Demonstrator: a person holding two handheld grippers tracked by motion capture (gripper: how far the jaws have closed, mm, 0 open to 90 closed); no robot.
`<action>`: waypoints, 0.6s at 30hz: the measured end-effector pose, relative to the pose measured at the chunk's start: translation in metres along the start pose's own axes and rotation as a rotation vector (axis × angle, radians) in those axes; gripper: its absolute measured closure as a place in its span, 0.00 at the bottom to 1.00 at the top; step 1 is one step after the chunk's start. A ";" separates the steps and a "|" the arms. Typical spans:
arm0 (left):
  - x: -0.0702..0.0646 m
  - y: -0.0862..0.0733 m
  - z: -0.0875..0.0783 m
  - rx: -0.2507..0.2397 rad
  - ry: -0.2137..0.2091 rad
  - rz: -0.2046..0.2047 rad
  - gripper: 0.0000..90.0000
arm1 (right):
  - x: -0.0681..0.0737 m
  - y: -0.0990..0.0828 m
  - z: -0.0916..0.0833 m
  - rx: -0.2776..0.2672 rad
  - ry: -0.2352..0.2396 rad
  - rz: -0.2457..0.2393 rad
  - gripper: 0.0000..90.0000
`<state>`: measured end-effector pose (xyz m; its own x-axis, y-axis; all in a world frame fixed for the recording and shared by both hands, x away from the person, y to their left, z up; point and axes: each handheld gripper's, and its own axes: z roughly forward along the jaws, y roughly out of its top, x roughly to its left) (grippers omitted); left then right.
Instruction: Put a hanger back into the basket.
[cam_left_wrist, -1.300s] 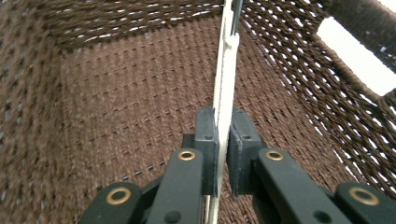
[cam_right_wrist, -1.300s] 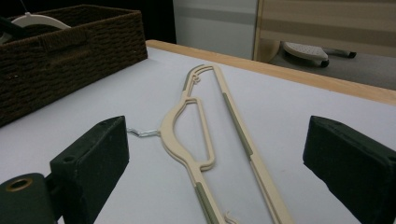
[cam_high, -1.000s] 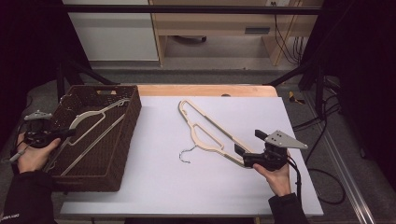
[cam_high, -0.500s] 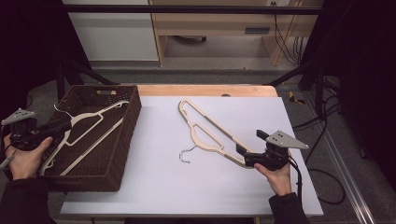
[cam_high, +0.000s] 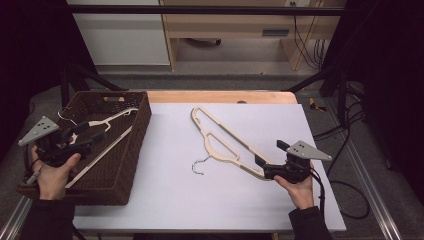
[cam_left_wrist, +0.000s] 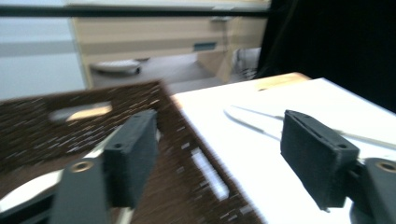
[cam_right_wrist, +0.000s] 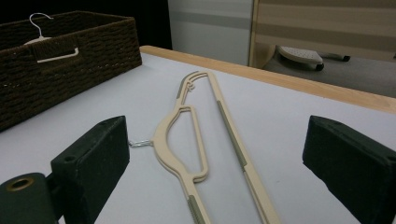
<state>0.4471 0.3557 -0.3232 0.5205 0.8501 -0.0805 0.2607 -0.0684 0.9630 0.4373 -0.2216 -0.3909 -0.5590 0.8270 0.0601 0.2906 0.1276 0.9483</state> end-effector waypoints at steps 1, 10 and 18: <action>-0.007 0.001 0.003 -0.006 -0.007 0.009 0.24 | 0.000 0.000 0.000 0.001 0.001 0.002 0.09; -0.055 0.004 0.031 -0.027 -0.082 0.057 0.10 | -0.003 0.001 -0.003 -0.009 -0.004 0.006 0.08; -0.085 -0.001 0.053 0.014 -0.164 0.089 0.11 | -0.004 0.002 -0.003 -0.014 -0.011 0.008 0.08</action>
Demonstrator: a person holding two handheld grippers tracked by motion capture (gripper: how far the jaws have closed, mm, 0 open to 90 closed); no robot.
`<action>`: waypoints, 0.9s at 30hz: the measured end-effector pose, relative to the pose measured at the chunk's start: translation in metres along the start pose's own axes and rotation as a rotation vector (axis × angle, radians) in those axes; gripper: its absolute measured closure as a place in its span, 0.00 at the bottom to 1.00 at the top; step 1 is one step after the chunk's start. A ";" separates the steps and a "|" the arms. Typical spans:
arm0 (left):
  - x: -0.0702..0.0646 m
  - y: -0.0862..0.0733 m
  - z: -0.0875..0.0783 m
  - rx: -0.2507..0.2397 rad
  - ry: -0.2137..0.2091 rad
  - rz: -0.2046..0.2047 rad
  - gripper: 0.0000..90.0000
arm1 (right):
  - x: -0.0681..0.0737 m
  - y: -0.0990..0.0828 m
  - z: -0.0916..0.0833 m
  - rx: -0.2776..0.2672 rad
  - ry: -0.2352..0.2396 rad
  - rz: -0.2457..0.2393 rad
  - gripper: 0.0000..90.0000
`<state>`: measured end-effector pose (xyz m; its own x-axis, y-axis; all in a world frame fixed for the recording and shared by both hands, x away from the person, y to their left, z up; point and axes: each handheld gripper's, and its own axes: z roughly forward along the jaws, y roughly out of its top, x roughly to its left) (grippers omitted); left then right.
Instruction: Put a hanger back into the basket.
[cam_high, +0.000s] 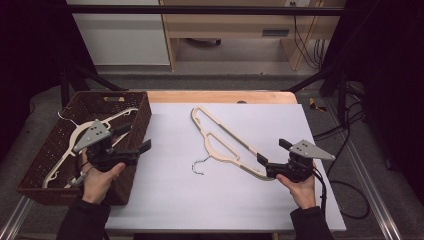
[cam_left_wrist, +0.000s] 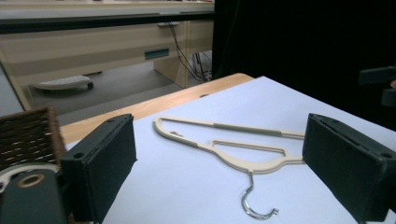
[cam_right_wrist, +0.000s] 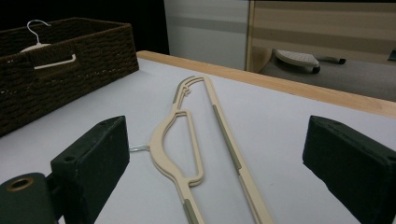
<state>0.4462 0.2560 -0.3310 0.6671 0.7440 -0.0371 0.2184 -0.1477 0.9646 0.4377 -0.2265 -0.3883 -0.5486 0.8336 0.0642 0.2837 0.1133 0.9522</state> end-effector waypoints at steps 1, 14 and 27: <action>-0.003 -0.001 0.004 0.005 -0.008 0.001 0.11 | 0.000 0.000 0.000 0.004 -0.001 -0.001 0.08; -0.034 -0.011 0.060 0.092 -0.093 0.033 0.11 | -0.002 0.000 0.000 0.004 -0.007 0.000 0.09; -0.044 -0.031 0.106 0.202 -0.109 0.053 0.15 | -0.002 -0.001 0.001 0.006 0.007 -0.006 0.08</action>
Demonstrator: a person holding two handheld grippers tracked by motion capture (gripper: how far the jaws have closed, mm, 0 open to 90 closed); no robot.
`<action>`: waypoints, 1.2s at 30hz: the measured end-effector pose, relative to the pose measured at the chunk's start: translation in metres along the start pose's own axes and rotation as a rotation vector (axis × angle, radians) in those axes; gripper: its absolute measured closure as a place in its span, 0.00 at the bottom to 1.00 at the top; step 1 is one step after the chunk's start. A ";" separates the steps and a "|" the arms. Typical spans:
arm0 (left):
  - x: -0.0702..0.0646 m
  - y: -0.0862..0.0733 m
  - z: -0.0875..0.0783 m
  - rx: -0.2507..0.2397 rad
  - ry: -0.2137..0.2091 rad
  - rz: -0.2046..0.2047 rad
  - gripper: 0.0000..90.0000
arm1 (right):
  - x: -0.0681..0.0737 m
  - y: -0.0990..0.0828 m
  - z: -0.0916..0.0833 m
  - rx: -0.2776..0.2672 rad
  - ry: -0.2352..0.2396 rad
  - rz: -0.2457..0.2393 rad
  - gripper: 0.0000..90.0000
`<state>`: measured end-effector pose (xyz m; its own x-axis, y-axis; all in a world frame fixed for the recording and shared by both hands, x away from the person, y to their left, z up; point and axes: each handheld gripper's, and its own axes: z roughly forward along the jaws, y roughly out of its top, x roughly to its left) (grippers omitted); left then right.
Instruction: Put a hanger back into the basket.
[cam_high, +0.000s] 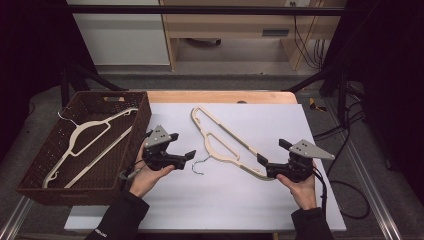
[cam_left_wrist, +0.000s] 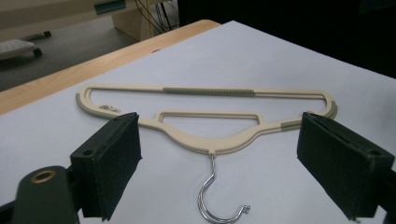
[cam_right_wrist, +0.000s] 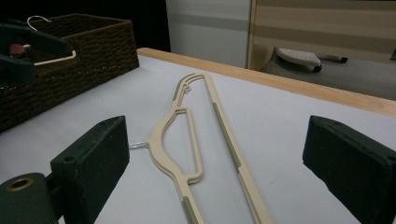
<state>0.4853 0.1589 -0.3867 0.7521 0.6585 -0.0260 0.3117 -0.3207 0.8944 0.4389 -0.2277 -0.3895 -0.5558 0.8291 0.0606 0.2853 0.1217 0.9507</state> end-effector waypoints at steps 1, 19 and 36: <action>0.000 -0.001 0.004 0.013 -0.001 0.006 0.16 | 0.000 0.000 0.000 -0.002 0.001 0.003 0.08; -0.002 -0.018 0.057 0.137 0.002 0.007 0.22 | 0.004 -0.003 0.001 0.012 0.017 -0.005 0.09; 0.003 -0.032 0.094 0.226 0.010 0.012 0.39 | 0.005 -0.005 0.004 0.020 0.019 -0.005 0.09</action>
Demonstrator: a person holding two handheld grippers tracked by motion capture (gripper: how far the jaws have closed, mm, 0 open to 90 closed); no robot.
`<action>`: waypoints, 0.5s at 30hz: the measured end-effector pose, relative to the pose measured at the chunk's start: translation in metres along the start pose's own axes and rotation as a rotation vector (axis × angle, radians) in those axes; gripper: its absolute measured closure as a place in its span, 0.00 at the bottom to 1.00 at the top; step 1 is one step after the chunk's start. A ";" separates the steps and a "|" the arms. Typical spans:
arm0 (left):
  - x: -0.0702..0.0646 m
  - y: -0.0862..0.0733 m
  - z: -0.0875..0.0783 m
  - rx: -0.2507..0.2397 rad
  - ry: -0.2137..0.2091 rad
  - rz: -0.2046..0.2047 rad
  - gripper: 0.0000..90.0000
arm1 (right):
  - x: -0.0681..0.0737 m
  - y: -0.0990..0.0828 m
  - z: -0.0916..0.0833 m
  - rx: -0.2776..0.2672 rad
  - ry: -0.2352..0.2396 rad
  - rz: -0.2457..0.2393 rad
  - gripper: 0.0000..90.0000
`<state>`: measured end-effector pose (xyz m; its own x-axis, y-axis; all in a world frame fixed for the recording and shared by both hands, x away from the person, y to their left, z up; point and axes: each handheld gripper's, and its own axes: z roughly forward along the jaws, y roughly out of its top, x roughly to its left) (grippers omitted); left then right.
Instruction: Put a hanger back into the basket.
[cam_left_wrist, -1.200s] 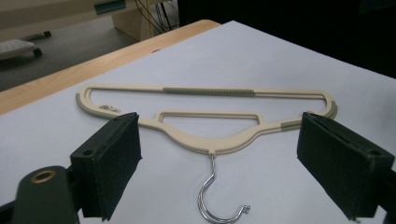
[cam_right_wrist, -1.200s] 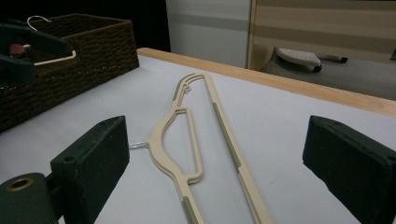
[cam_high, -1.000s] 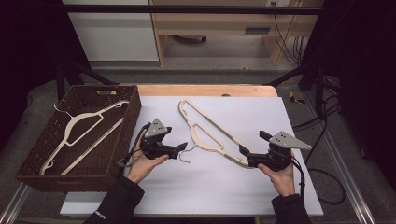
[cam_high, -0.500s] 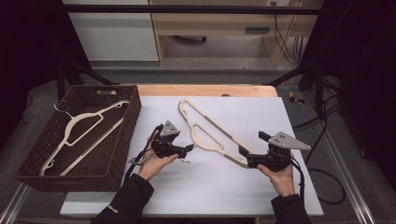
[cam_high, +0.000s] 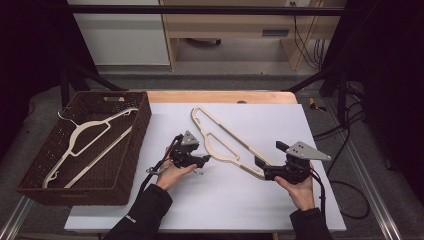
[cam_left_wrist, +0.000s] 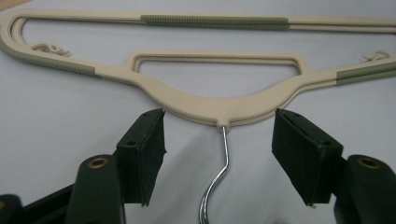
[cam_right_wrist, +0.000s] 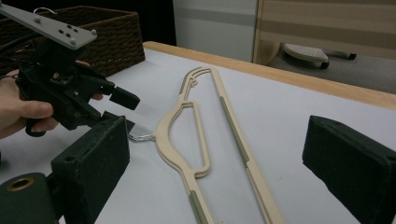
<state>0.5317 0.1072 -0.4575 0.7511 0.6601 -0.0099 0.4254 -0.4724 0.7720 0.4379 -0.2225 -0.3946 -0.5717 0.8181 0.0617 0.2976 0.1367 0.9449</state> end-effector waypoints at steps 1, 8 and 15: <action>0.000 -0.001 0.002 0.003 -0.001 -0.002 0.41 | 0.000 0.000 0.000 0.000 0.000 0.000 0.09; 0.000 -0.004 0.012 0.044 -0.011 0.022 0.53 | -0.001 0.000 0.000 0.000 0.000 0.000 0.09; 0.000 -0.007 0.020 0.082 -0.013 0.008 0.67 | 0.000 0.000 0.001 0.001 0.002 -0.002 0.09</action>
<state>0.5390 0.0990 -0.4754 0.7610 0.6487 -0.0121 0.4584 -0.5244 0.7175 0.4384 -0.2224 -0.3952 -0.5741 0.8166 0.0604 0.2972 0.1391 0.9446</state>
